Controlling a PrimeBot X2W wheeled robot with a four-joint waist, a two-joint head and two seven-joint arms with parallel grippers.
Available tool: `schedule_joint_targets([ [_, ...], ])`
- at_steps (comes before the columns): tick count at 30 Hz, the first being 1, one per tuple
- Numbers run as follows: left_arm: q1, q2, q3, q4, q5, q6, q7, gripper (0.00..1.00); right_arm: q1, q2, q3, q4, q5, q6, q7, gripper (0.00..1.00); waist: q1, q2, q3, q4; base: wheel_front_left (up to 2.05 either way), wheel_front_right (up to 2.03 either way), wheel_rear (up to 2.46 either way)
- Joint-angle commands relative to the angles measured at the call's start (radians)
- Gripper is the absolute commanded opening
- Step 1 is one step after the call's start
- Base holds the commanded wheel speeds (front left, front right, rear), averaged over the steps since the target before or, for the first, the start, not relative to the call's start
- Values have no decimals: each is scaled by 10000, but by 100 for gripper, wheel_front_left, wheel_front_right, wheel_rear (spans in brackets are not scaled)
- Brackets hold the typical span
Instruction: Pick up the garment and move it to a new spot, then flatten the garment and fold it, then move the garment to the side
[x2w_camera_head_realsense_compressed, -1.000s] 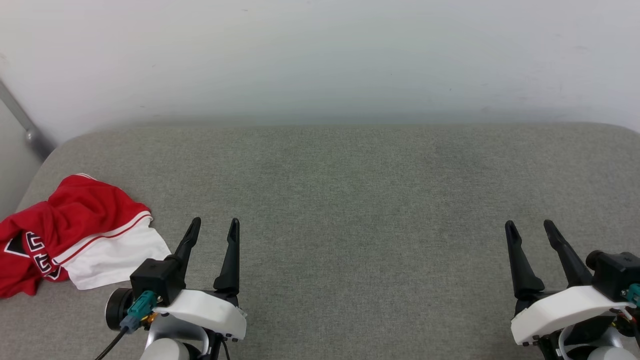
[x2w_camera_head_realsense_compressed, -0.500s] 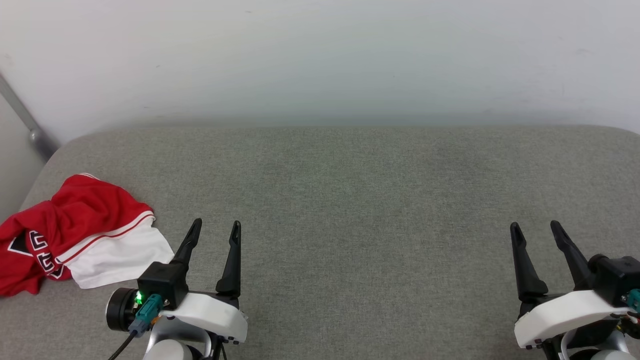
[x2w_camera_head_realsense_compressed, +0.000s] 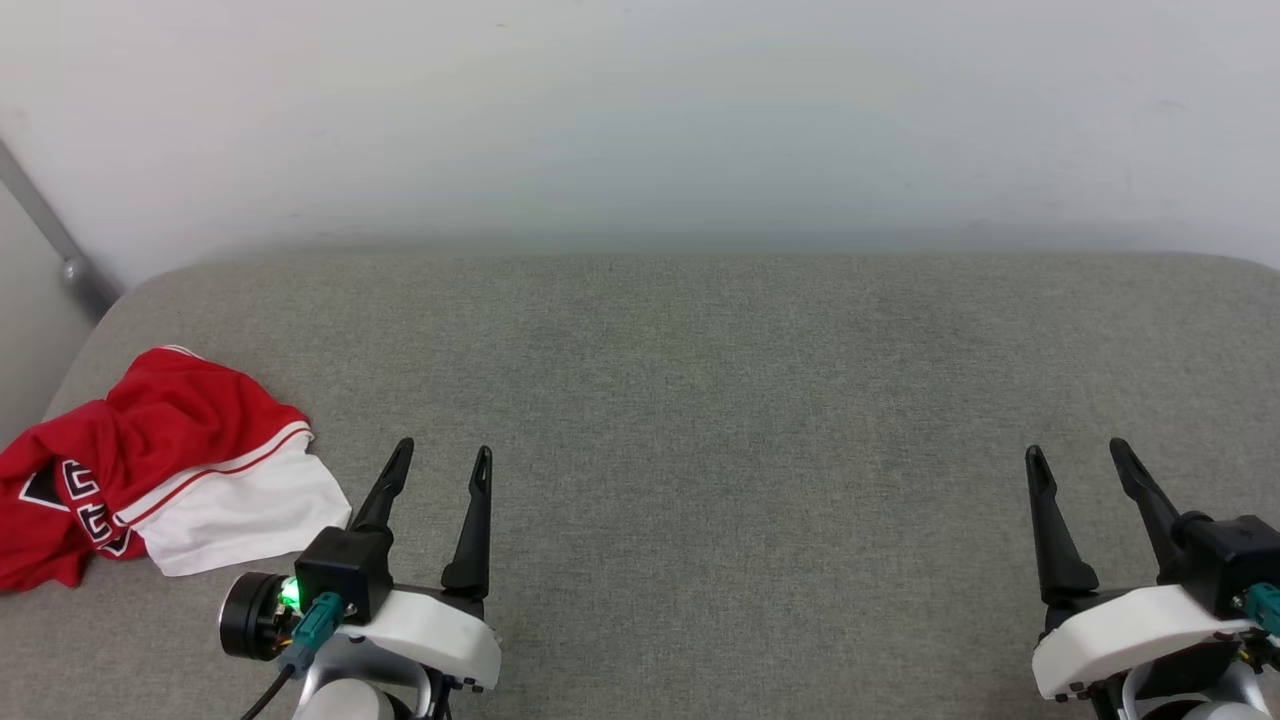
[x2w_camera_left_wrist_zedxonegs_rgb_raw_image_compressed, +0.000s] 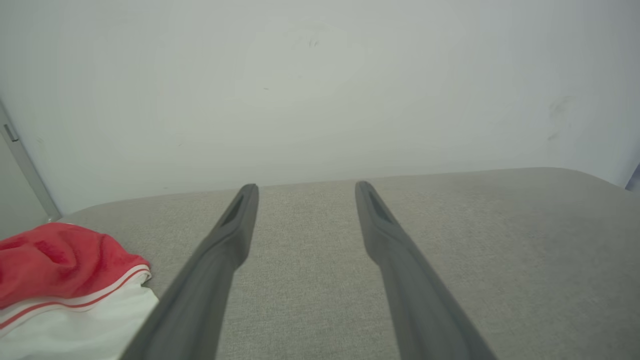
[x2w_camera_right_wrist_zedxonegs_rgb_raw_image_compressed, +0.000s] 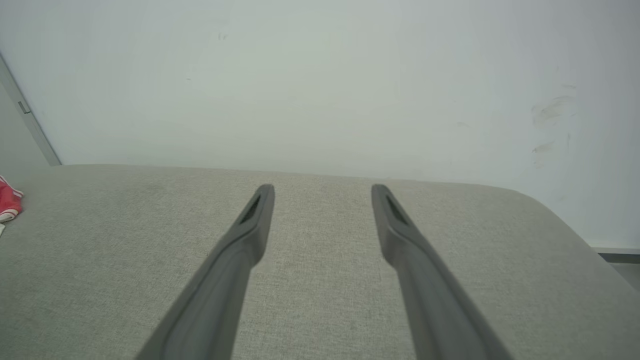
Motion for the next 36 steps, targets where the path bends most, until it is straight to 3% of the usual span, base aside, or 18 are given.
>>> schedule_joint_targets([
  [1,-141,-47,23,66,201,-39,-85,100,58,39,-15,-62,-239,-3,-80,100,0,0,3,8,0,0,0],
  [18,-304,-137,306,461,-110,-82,-70,100,-113,40,24,102,-227,-3,-212,100,0,0,58,524,0,0,0],
  [36,-366,-237,841,450,-330,160,-70,100,-264,37,1044,-259,-256,-3,-11,100,0,0,240,3160,0,0,0],
])
